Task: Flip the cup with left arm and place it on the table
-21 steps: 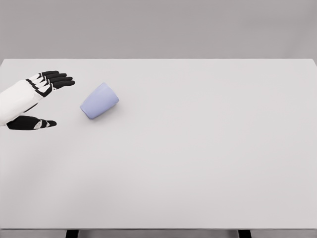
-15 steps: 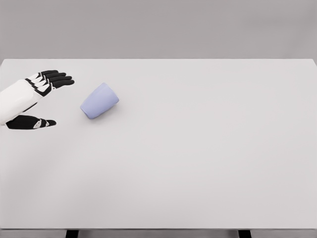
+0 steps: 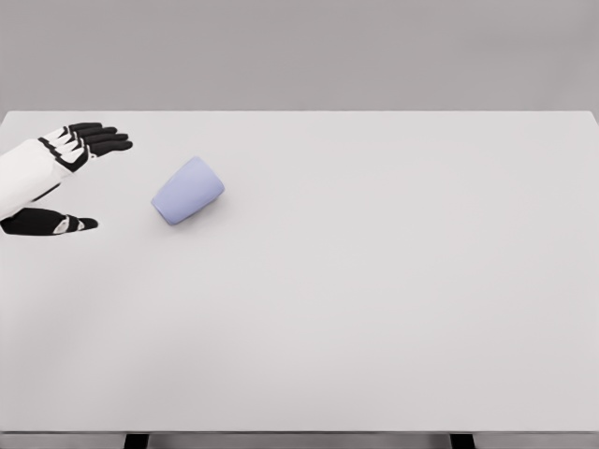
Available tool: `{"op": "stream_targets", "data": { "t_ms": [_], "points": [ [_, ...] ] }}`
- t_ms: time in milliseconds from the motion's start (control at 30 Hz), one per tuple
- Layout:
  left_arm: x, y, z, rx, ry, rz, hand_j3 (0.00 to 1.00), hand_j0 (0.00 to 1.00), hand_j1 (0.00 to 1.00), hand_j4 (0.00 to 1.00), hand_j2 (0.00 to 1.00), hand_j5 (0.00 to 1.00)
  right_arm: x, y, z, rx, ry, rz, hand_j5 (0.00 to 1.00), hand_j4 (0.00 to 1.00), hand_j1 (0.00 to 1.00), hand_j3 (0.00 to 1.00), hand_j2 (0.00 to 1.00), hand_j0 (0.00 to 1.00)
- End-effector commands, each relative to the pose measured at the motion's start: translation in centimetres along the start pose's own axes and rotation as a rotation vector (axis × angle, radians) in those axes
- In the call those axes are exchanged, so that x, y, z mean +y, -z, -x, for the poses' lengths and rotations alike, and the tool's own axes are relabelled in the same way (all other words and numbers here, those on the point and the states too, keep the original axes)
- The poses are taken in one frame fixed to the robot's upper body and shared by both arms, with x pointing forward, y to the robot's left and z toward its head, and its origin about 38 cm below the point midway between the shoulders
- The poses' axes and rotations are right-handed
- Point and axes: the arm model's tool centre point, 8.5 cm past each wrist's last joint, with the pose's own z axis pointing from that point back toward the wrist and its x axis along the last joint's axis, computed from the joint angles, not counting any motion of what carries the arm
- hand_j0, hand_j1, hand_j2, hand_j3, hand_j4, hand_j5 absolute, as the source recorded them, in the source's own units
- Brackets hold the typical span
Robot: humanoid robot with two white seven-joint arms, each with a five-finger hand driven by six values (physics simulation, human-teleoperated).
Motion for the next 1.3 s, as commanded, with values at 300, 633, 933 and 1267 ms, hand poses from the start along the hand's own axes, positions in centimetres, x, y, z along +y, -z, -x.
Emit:
{"op": "stream_targets", "data": {
  "t_ms": [300, 633, 933, 1267],
  "points": [
    [1.1, 9.0, 3.4, 0.395, -0.328, 0.151, 1.0, 1.0, 1.0, 1.0, 1.0, 1.0, 0.0, 0.0, 0.0, 0.0, 0.0, 0.0, 1.0, 1.0, 1.0, 1.0, 1.0, 1.0],
    [1.1, 12.4, 2.3, 0.523, -0.798, 0.256, 1.0, 1.0, 1.0, 1.0, 1.0, 1.0, 0.0, 0.0, 0.0, 0.0, 0.0, 0.0, 1.0, 1.0, 1.0, 1.0, 1.0, 1.0],
    [-0.9, 16.2, 3.4, 0.589, -0.732, 0.254, 1.0, 1.0, 1.0, 1.0, 1.0, 1.0, 0.0, 0.0, 0.0, 0.001, 0.0, 0.0, 1.0, 1.0, 1.0, 1.0, 1.0, 1.0],
    [-0.8, 18.7, 3.4, 0.58, -0.754, 0.45, 1.0, 1.0, 1.0, 1.0, 1.0, 1.0, 0.0, 0.0, 0.0, 0.0, 0.0, 0.0, 1.0, 1.0, 1.0, 1.0, 1.0, 1.0]
  ]
}}
